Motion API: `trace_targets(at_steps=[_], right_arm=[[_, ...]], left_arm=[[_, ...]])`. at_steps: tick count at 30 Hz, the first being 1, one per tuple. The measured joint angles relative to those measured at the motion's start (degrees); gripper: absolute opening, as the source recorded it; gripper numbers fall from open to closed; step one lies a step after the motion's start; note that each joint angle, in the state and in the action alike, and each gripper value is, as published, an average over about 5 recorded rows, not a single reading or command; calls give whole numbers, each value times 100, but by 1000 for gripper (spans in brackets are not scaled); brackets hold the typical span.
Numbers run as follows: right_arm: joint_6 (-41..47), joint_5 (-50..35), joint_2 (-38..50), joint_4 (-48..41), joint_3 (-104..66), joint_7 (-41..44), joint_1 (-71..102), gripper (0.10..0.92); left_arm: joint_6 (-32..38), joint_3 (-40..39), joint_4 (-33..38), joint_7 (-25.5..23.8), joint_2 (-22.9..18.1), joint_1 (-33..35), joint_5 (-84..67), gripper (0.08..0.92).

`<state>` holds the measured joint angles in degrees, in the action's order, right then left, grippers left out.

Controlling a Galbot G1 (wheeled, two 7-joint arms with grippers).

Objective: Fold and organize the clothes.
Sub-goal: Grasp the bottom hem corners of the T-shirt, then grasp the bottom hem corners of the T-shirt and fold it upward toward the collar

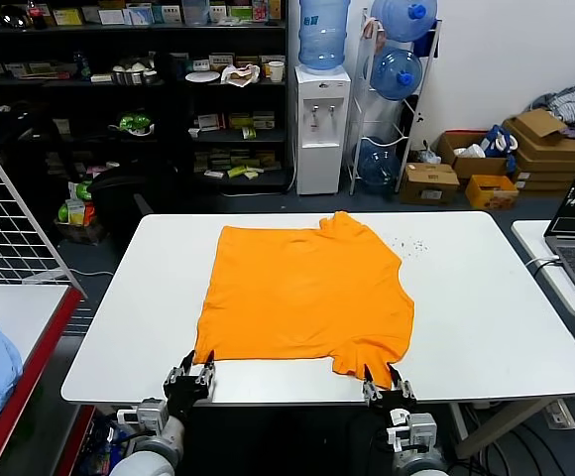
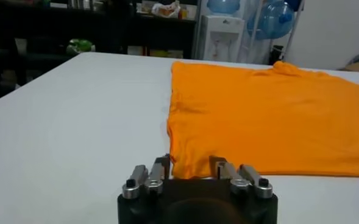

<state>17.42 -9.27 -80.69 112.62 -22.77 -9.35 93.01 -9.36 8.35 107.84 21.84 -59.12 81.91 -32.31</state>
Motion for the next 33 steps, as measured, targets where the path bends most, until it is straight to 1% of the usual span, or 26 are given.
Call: trace_targets(at_steps=[7,8,11,19,28,33], right_arm=[[-48,-17,-1,74,25,-9,72,166],[-52,-21,7,91,29,-11,87,147],[-67,-42,41,163,47,-17,149,124],[-163,-135,260,578,-10,-78,552,124],[-222,-309,647,1276,-214,-233,1196,124],[-151,-507,827,1467,-322,-340,1222,124]], left_arm=[[-67,-13,75,32,65,45,-38,173],[-72,-13,82,34,69,46,-42,147],[-87,-4,118,49,84,59,-57,98],[-168,52,440,163,232,259,-188,94],[-306,128,1297,416,584,690,-623,94],[-341,120,1640,539,709,768,-855,94]])
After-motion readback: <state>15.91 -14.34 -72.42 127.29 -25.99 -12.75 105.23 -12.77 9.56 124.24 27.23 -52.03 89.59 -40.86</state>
